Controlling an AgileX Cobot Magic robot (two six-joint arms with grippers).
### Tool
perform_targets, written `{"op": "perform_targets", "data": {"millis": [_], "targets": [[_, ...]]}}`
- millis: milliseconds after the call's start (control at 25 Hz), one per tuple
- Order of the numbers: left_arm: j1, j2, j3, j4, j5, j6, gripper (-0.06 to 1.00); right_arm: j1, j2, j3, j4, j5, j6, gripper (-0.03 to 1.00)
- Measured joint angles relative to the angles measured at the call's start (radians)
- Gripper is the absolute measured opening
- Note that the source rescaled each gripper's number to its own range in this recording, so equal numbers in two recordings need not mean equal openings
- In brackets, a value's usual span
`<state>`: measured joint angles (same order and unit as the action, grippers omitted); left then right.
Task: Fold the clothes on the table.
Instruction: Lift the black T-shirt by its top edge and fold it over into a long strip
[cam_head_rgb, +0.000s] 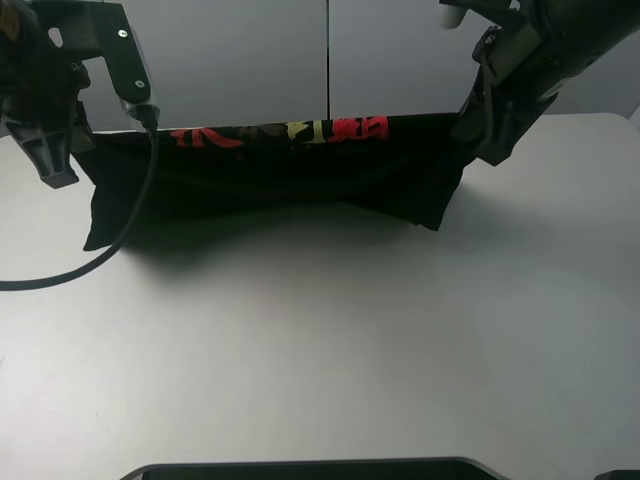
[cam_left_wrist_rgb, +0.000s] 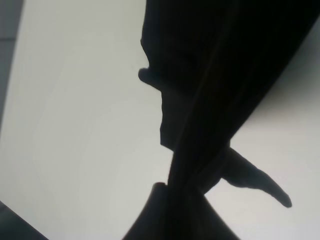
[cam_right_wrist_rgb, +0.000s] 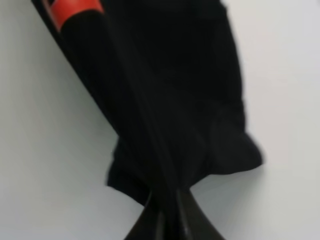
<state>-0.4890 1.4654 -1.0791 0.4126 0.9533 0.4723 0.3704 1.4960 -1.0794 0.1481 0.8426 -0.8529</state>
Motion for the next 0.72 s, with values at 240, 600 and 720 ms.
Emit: {"op": "perform_targets", "data": {"millis": [240,600,720], "targets": [[0.000,0.000,0.000,-0.090,0.158,0.031,0.02,0.000,0.000,0.002,0.135,0.214,-0.023,0.01],[0.000,0.000,0.000,-0.256,0.256,0.098,0.02,0.000,0.000,0.113,0.236,0.277,-0.069,0.01],[0.000,0.000,0.000,-0.259,0.256,0.100,0.02,0.000,0.000,0.157,0.306,0.293,-0.120,0.01]]}}
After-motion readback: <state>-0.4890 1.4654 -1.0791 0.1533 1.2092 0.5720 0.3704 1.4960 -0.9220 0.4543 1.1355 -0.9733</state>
